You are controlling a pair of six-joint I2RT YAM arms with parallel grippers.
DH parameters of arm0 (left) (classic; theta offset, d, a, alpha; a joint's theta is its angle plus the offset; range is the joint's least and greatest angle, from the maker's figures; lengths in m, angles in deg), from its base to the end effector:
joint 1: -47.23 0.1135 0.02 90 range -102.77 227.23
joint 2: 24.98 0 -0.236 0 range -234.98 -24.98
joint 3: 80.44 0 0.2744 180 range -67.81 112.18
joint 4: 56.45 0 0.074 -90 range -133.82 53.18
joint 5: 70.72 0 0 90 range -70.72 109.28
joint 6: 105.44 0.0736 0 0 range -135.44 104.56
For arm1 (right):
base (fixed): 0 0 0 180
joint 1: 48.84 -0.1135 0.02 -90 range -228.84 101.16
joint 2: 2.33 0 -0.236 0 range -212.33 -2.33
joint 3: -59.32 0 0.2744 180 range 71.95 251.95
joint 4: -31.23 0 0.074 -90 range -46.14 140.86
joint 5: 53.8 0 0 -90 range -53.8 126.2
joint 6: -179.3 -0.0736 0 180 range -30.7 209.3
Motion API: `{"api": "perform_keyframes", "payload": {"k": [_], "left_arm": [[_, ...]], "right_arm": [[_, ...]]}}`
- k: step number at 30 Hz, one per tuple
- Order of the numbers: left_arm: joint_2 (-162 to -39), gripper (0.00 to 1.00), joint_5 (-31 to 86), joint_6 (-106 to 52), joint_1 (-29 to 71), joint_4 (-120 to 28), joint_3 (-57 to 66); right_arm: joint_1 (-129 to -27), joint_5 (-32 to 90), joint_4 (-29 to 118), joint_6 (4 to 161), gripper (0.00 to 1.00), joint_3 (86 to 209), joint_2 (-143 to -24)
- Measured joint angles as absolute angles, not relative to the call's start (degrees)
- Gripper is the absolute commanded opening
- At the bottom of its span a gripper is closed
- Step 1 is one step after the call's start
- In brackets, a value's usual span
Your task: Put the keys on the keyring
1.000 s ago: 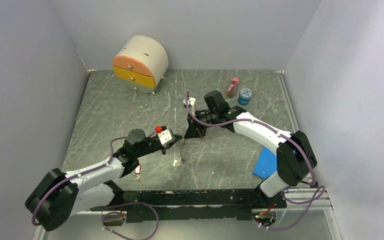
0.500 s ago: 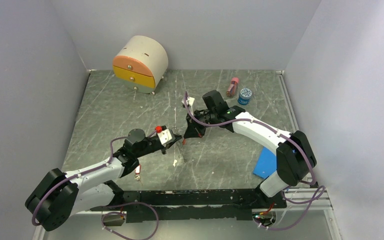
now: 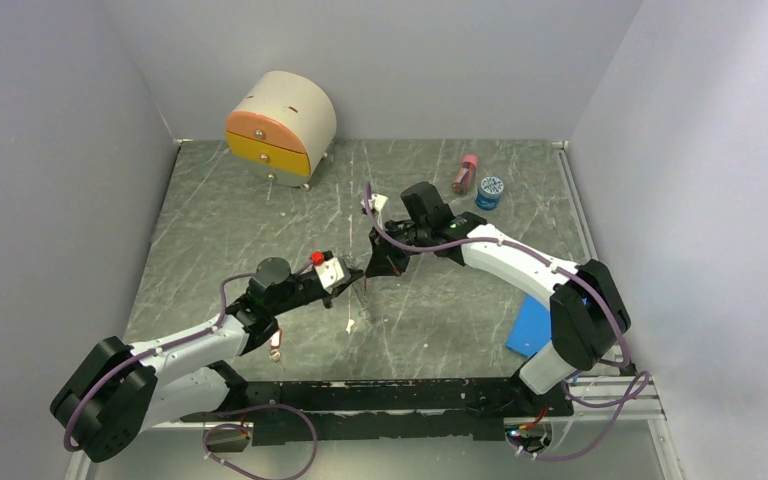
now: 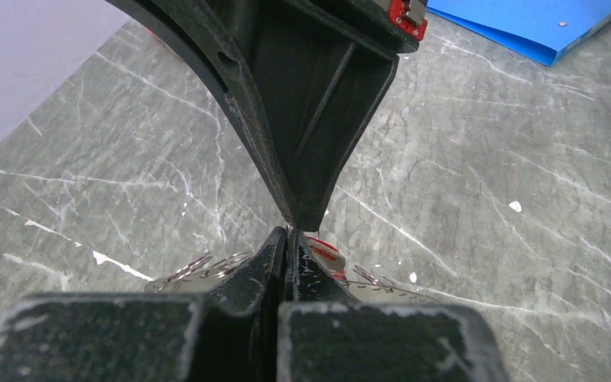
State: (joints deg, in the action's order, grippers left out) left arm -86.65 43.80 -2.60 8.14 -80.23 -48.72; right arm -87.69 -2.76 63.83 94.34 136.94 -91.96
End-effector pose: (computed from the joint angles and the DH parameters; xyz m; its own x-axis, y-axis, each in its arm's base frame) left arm 0.2027 -0.2040 0.1691 0.1173 0.1652 -0.9793 0.8901 0.4198 0.1775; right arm 0.2671 0.2746 0.2002 -0.4713 -0.4674 -0.7479 -0.8812 0.2848 0.3773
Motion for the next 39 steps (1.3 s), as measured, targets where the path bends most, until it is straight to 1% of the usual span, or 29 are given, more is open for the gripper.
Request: {"api": "perform_keyframes", "payload": {"k": [9,15,24,31,34,37,38,39], "left_arm": [[-86.6,0.03,43.7,-2.6,8.1,-80.0,-48.7],[-86.6,0.03,44.5,-2.6,8.0,-80.0,-48.7],[-86.6,0.02,44.4,-2.6,8.0,-79.9,-48.7],[-85.2,0.03,42.5,-2.4,8.0,-72.6,-45.9],[-87.7,0.03,42.3,-2.2,8.0,-70.8,-43.3],[-93.2,0.03,42.3,-2.2,8.0,-70.7,-39.3],[-95.5,0.03,42.3,-2.3,8.0,-70.7,-37.7],[-98.0,0.03,42.3,-2.6,8.0,-70.7,-35.9]], "right_arm": [[-86.9,-2.9,63.3,91.3,0.00,137.0,-93.1],[-84.9,0.3,63.5,90.8,0.00,136.9,-95.4],[-84.2,1.0,63.5,90.3,0.00,136.9,-96.3],[-81.0,-0.4,62.0,88.6,0.00,136.0,-96.3],[-78.8,-1.0,60.9,87.5,0.00,134.5,-96.3],[-76.5,-1.8,60.0,86.2,0.00,133.0,-96.2],[-75.8,-1.9,59.6,85.9,0.01,132.5,-96.1],[-74.9,-1.9,59.0,85.3,0.03,131.6,-95.9]]}}
